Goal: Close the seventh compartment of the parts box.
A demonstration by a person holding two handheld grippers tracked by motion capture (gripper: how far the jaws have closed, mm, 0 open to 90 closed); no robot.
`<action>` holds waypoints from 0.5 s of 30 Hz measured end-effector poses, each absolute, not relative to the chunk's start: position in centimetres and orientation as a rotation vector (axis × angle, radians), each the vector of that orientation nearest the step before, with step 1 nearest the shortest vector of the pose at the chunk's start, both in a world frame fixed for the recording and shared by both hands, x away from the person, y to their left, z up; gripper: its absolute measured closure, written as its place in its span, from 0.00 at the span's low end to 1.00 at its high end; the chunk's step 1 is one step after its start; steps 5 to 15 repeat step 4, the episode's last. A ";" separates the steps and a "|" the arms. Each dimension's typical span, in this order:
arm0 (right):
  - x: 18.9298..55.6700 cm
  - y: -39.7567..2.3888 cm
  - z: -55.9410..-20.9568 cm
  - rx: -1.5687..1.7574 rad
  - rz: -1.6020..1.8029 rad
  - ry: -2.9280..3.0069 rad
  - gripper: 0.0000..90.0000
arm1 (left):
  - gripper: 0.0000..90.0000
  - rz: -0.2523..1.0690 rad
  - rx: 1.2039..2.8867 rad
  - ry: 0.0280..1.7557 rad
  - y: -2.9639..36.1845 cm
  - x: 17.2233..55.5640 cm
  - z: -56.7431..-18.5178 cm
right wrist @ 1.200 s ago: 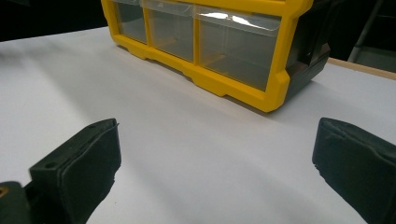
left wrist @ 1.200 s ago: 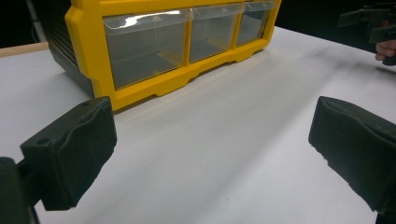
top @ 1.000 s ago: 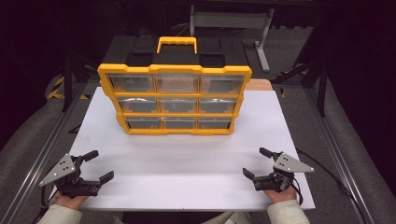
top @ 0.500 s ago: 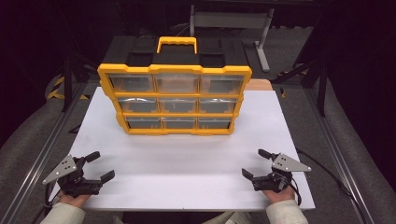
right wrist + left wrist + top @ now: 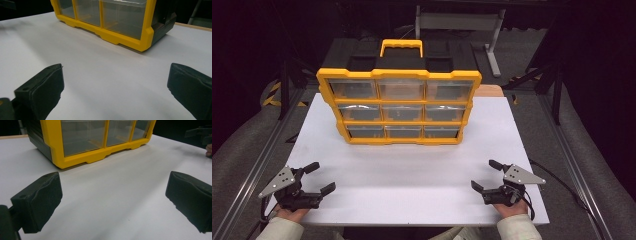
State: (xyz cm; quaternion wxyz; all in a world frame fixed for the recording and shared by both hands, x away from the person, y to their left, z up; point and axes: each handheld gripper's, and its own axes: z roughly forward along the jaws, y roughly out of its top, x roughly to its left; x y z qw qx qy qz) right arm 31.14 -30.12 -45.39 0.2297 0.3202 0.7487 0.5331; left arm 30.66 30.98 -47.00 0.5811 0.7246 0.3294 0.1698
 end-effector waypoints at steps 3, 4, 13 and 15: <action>31.1 -30.1 -45.4 0.881 1.461 2.060 0.02 | 0.02 0.397 1.690 0.772 31.0 30.6 -47.0; 31.1 -30.1 -45.4 0.881 1.462 2.060 0.02 | 0.02 0.397 1.691 0.770 31.0 30.6 -46.9; 31.1 -30.1 -45.4 0.881 1.462 2.060 0.02 | 0.02 0.397 1.691 0.770 31.0 30.6 -46.9; 31.1 -30.1 -45.4 0.881 1.462 2.060 0.02 | 0.02 0.397 1.691 0.770 31.0 30.6 -46.9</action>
